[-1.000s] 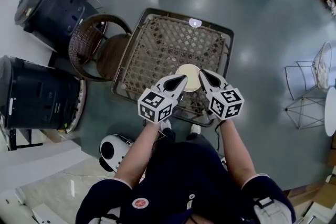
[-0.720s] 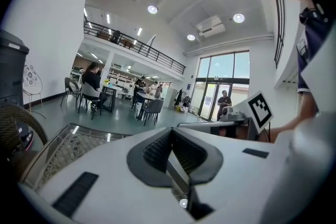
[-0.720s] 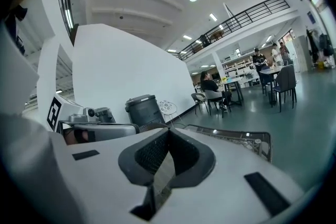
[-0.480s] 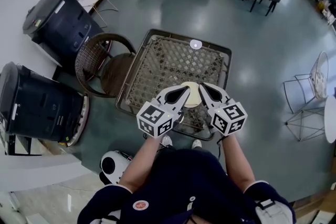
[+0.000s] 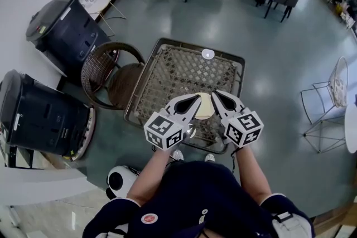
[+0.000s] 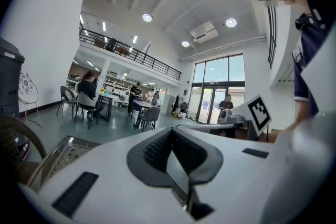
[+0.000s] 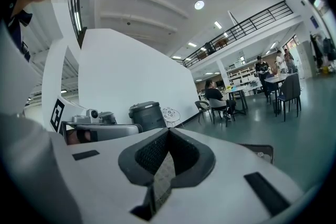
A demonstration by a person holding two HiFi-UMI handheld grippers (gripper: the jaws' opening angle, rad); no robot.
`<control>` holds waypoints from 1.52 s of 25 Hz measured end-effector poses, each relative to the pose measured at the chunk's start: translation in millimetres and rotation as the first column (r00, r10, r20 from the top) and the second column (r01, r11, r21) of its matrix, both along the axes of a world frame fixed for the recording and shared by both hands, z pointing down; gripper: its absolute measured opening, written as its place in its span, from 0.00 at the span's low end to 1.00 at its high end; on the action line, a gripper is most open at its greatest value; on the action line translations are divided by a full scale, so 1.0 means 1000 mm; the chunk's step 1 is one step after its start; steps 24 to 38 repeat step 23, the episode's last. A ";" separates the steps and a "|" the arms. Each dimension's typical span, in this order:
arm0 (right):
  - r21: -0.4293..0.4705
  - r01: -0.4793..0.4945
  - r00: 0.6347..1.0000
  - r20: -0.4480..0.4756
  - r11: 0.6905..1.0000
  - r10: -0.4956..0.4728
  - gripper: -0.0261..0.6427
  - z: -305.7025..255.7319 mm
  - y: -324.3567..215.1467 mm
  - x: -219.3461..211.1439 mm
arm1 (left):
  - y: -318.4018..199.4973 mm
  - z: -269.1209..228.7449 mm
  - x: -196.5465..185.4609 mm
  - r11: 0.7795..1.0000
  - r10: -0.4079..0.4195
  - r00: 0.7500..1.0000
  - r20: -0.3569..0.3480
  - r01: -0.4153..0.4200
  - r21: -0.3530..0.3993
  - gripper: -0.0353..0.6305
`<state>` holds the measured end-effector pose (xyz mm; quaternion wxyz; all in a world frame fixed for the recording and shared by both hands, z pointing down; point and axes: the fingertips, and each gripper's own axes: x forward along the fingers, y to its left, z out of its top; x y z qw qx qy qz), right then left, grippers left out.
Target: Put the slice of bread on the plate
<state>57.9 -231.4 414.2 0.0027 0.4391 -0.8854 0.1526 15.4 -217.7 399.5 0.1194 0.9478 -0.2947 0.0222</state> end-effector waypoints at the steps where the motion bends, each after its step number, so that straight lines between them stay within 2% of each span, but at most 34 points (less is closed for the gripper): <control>1: 0.002 0.000 1.000 0.000 1.000 0.000 0.05 -0.002 0.000 -0.001 | 0.000 0.000 0.000 1.000 0.000 1.000 0.000 0.000 -0.001 0.06; 20: 0.024 0.010 1.000 -0.010 1.000 -0.010 0.05 -0.015 -0.001 -0.002 | 0.003 -0.001 -0.003 1.000 0.000 1.000 0.031 0.000 0.007 0.06; 38: 0.026 0.010 1.000 -0.010 1.000 -0.010 0.05 -0.017 0.000 -0.003 | 0.003 -0.002 -0.003 1.000 0.000 1.000 0.031 0.000 0.006 0.06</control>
